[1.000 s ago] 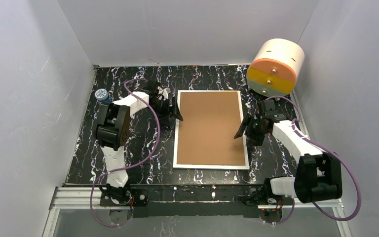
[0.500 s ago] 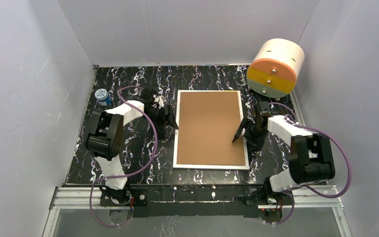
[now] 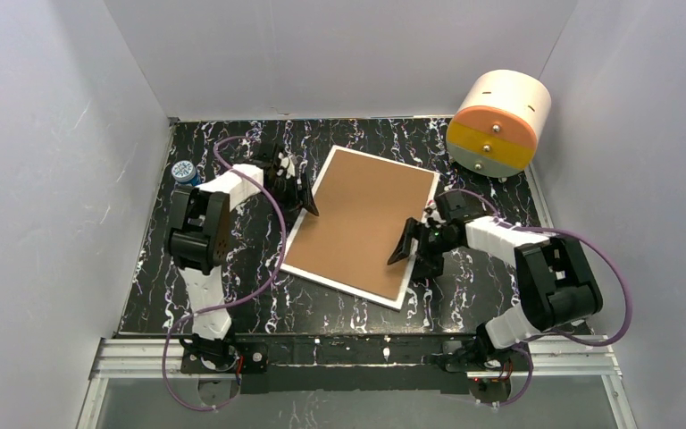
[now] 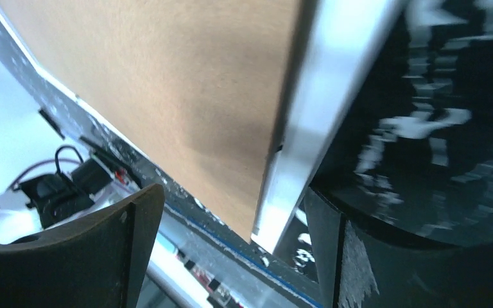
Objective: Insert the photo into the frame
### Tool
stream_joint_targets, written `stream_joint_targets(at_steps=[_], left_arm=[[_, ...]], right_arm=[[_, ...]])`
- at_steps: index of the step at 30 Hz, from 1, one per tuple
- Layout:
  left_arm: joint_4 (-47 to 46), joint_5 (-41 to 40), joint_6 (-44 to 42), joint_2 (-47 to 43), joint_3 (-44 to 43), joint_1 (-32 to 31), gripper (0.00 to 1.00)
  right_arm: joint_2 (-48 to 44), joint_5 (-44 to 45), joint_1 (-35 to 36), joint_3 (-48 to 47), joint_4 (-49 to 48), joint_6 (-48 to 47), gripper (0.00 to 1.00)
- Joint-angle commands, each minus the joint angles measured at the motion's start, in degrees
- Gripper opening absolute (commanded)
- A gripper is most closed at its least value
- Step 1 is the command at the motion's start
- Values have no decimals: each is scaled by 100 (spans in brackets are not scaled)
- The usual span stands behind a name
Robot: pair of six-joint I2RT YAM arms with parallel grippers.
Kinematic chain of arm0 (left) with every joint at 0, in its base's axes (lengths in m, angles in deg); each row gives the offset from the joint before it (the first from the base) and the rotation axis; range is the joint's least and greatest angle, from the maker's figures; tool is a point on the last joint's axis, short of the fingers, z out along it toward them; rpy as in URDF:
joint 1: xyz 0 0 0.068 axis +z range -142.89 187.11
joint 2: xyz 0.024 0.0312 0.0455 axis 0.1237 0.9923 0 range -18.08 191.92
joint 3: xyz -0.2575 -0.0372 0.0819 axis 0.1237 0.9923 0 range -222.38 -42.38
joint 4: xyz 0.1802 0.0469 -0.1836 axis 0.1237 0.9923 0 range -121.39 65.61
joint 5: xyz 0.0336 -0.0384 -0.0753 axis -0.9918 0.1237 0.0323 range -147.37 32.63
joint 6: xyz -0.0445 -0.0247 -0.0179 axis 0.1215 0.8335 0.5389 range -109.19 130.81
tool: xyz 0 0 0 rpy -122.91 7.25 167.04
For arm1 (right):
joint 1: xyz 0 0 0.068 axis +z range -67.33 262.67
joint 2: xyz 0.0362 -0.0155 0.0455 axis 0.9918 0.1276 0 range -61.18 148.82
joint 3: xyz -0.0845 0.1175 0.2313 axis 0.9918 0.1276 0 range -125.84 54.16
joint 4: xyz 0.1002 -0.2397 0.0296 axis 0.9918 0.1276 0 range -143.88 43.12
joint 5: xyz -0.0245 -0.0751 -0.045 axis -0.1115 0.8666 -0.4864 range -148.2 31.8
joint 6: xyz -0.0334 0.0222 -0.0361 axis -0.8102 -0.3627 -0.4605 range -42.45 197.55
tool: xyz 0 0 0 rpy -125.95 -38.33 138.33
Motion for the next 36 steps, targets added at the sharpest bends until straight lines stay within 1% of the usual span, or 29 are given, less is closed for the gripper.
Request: stream_joint_targets(at_steps=[1,2,3,4,5,7,9,11,13,15,19,21,22,25,27,29,33,36], left_arm=[[662,-599,-283,400,-789,-158,69],[833,-951,-340,447,-929,-135,69],[964,-1475,-359,448,-1041,-110,72],[1069,-1812,-356,418,-1111,-89,75],[1147,-2047,-361,357,-1144,-46,77],[1231,-2318,-349,196,-1194,43,80],[1343,-2435,-309,-3,-1240,122,85],[1416,-2530,-219,-259,-1272,164,95],[1483,-2681,-62,-565,-1216,178,98],[1522,-2858,181,-993,-1030,191,98],[1529,-2961,766,-1778,-266,195,98],[1454,-2793,988,-2137,201,202,99],[1415,-2686,1111,-2294,400,198,98],[1287,-2164,1312,-2601,966,196,98],[1183,-1854,1382,-2695,1252,199,99],[1035,-1567,1475,-2778,1563,203,98],[633,-869,1629,-2883,2039,199,99],[479,-627,1680,-2915,2284,196,98]], right_arm=[[311,-415,563,-354,-614,206,87],[262,-83,575,-432,-389,224,88],[160,405,570,-525,-115,279,88],[34,1153,563,-622,238,343,89],[-124,1672,556,-723,529,421,90],[-421,2451,535,-926,915,422,91],[-629,2989,508,-1180,1033,231,93],[-648,3396,435,-1604,1024,-70,96],[-301,3327,254,-2028,824,-475,98],[236,3200,50,-2560,696,-776,98],[1478,3003,-245,-3856,530,-1179,98],[2079,2974,-296,-4470,421,-1368,98],[2362,2813,-304,-4738,365,-1519,98],[3274,2646,-310,-5800,559,-1836,98],[3749,2752,-310,-6319,749,-2012,97],[4042,2850,-311,-6583,733,-2187,97],[4294,3138,-308,-6736,429,-2415,97],[4447,3355,-310,-6784,340,-2482,97]])
